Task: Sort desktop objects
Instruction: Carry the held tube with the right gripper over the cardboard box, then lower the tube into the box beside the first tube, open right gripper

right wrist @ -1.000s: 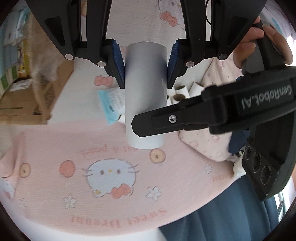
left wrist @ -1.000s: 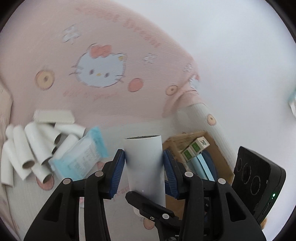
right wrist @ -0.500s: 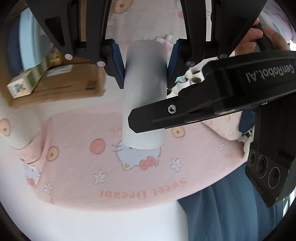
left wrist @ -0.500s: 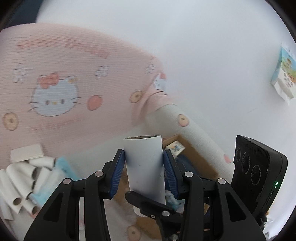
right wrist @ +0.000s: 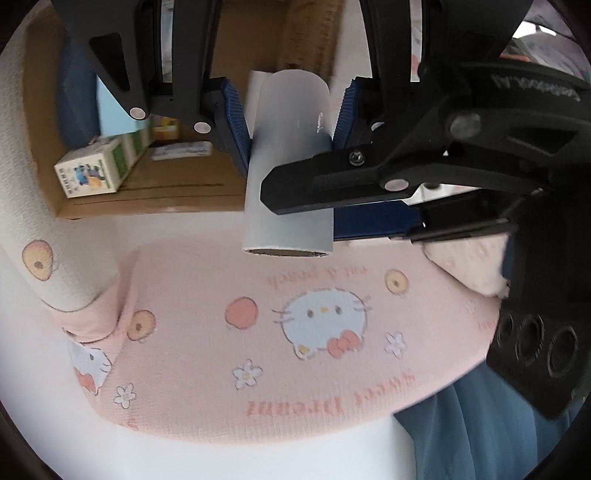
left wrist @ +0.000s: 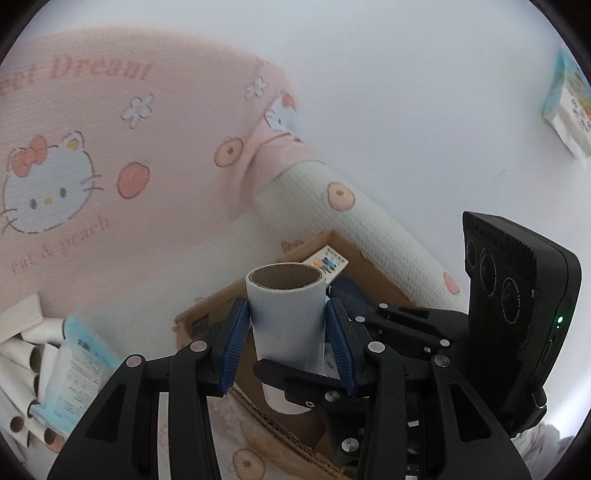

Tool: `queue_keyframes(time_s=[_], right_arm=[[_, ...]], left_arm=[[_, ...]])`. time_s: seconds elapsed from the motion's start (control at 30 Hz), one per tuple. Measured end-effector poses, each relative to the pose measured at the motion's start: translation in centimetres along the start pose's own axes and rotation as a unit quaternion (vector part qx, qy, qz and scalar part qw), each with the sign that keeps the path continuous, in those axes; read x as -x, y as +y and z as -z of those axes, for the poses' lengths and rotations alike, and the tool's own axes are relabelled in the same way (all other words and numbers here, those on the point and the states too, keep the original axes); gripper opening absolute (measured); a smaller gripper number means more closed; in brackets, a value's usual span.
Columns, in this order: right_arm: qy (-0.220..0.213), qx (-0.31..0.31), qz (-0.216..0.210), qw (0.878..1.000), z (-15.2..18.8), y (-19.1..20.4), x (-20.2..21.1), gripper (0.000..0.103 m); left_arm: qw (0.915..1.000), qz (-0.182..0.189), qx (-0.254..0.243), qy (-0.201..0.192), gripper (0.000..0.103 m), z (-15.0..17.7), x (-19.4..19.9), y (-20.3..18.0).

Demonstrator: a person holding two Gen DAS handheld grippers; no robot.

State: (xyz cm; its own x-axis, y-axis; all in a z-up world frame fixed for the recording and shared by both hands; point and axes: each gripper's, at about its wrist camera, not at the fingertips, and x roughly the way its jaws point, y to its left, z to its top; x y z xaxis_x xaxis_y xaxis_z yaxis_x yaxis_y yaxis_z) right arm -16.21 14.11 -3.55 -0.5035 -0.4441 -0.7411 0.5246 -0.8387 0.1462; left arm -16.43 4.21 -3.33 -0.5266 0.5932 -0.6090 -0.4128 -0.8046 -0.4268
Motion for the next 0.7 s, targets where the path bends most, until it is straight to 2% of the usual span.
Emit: queue_keyframes(time_s=[0.2, 0.3, 0.43, 0.57, 0.63, 0.7], right_arm=[[0.036, -0.026, -0.014, 0.999, 0.3, -2.9, -1.1, 0.040], [0.064, -0.036, -0.018, 0.997, 0.7, -3.7, -2.2, 0.040], [0.100, -0.054, -0.031, 0.993, 1.4, -4.9, -3.8, 0.040], [0.143, -0.084, -0.037, 0.986, 2.3, -6.5, -6.0, 0.040], [0.167, -0.091, -0.028, 0.981, 2.6, -7.2, -7.2, 0.040], [0.199, -0.094, -0.008, 0.975, 2.8, -7.6, -8.8, 0.040]], left_arm=[[0.9986, 0.022, 0.025, 0.041, 0.046, -0.3, -3.0, 1.1], [0.9980, 0.019, 0.020, 0.058, 0.047, -0.1, -4.2, 1.4], [0.9984, -0.001, 0.014, 0.054, 0.047, -0.4, -5.0, 2.0], [0.9989, 0.017, 0.021, 0.039, 0.047, -0.9, -4.6, 3.0], [0.9994, 0.017, 0.012, 0.029, 0.044, -1.0, -4.3, 3.0], [0.9998, 0.006, 0.003, 0.021, 0.029, -1.0, -4.2, 3.0]])
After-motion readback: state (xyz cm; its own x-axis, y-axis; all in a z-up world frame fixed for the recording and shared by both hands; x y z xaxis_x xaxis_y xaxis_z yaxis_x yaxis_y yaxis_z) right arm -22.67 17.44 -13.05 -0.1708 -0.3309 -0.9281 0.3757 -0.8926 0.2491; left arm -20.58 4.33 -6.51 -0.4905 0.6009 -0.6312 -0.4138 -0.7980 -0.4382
